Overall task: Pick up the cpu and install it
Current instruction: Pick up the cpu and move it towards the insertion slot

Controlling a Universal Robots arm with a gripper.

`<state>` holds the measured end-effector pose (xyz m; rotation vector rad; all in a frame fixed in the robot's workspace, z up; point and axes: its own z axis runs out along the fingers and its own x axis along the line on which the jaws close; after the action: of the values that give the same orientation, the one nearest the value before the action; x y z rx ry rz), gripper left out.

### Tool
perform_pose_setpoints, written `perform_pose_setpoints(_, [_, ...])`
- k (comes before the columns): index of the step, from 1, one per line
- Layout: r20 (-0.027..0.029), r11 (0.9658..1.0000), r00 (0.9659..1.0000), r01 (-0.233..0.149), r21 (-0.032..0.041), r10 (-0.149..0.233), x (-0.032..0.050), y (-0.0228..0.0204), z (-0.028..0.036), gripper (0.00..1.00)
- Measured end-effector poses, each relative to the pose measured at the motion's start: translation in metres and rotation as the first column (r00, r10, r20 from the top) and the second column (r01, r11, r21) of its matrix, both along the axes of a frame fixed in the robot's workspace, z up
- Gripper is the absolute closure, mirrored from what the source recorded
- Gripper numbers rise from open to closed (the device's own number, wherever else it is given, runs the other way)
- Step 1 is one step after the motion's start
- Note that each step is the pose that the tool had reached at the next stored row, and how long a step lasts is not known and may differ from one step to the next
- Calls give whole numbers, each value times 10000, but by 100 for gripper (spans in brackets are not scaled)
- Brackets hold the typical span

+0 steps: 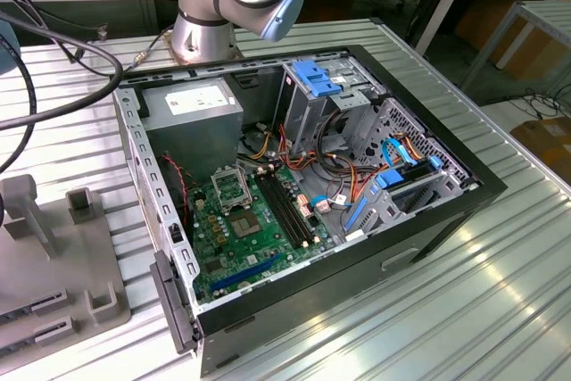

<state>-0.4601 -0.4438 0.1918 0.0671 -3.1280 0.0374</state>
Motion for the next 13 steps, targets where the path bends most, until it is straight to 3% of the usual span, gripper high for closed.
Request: perform_pose_setpoints(13, [3,10000,10000,0,5,0,1,0,-23,53])
